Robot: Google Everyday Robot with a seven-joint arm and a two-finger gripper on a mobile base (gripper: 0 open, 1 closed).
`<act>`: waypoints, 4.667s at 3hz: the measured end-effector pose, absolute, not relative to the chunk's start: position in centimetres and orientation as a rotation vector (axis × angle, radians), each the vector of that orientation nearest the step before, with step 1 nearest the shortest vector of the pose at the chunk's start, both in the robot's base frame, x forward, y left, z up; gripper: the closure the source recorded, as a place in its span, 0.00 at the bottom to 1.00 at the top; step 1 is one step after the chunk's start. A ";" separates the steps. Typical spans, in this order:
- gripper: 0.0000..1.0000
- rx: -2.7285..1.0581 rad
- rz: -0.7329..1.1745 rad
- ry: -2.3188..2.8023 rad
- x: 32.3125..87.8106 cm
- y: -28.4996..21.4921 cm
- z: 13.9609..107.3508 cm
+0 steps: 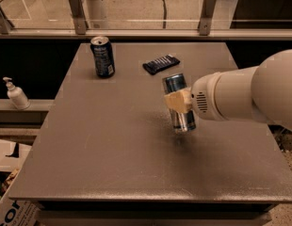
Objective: Place redbull can upright
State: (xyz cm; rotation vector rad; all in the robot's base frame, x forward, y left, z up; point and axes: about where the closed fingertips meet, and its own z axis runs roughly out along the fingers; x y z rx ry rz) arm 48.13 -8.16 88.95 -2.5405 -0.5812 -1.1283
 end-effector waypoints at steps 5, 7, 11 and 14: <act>1.00 -1.891 -1.425 -0.637 51.1 -5.4 92.9; 1.00 -1.812 -1.466 -0.605 50.6 -5.5 92.8; 1.00 -1.540 -1.609 -0.820 49.4 -3.9 93.8; 1.00 -1.597 -1.676 -1.092 48.6 -2.3 89.4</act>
Offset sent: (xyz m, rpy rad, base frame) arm 0.0257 0.0176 0.0388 0.3281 -0.3213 0.1680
